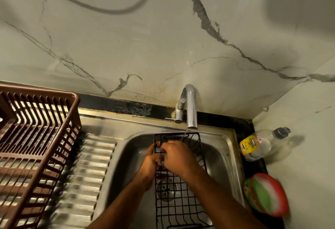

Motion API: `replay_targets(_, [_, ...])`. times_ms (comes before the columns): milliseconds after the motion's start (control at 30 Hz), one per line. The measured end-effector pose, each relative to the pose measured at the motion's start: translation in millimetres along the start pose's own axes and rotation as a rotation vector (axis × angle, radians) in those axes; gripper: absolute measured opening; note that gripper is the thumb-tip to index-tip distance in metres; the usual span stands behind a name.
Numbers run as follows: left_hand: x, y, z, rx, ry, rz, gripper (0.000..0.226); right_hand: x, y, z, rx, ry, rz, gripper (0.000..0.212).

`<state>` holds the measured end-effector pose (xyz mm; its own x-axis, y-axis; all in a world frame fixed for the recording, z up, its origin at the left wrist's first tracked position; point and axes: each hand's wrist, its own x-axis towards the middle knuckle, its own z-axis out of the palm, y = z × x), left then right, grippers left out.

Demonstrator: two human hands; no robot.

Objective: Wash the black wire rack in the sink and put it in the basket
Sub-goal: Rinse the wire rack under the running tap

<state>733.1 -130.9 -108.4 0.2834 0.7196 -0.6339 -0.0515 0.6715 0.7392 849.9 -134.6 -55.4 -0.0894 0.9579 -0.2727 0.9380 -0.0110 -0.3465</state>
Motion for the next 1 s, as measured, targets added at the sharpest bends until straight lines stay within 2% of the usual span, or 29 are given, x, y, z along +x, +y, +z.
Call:
replay_targets(100, [-6, 2, 2, -0.037, -0.013, -0.018, 0.066, 25, 1, 2, 0.073, -0.090, 0.019, 0.039])
replay_targets(233, [-8, 4, -6, -0.070, -0.013, -0.013, 0.087, 26, 27, -6, 0.233, -0.035, 0.234, 0.033])
replay_targets(300, [-7, 4, -5, -0.047, -0.010, 0.000, 0.095, 23, 31, -6, 0.201, 0.047, 0.300, 0.023])
replay_targets(400, [-6, 0, 2, -0.008, -0.008, 0.009, 0.085, 16, 28, -8, 0.043, 0.189, 0.390, 0.017])
replay_targets(500, [-7, 1, 5, 0.039, 0.035, 0.018, 0.086, 12, 21, -13, -0.108, 0.143, 0.462, 0.022])
replay_targets(600, [-9, 0, 12, 0.061, 0.014, 0.023, 0.083, 16, 6, -16, -0.274, 0.004, 0.284, 0.020])
replay_targets(700, [-11, -2, 17, 0.036, -0.003, 0.025, 0.082, 24, -7, -17, -0.265, -0.051, -0.022, 0.018])
replay_targets(733, [-10, -3, 16, 0.030, 0.000, 0.021, 0.082, 26, -5, -17, -0.209, -0.055, -0.040, 0.016])
replay_targets(800, [-10, -1, 10, 0.036, 0.009, 0.031, 0.082, 28, 7, -17, -0.057, -0.039, 0.053, 0.014])
replay_targets(867, [-10, 1, 3, 0.046, 0.041, 0.047, 0.081, 28, 23, -20, 0.030, 0.043, 0.237, 0.013])
replay_targets(933, [-7, 1, -1, 0.077, 0.076, 0.040, 0.081, 24, 33, -24, 0.040, 0.126, 0.407, 0.011])
replay_targets(1000, [-8, -2, 1, 0.087, 0.076, 0.030, 0.082, 19, 28, -23, -0.029, 0.127, 0.446, 0.015])
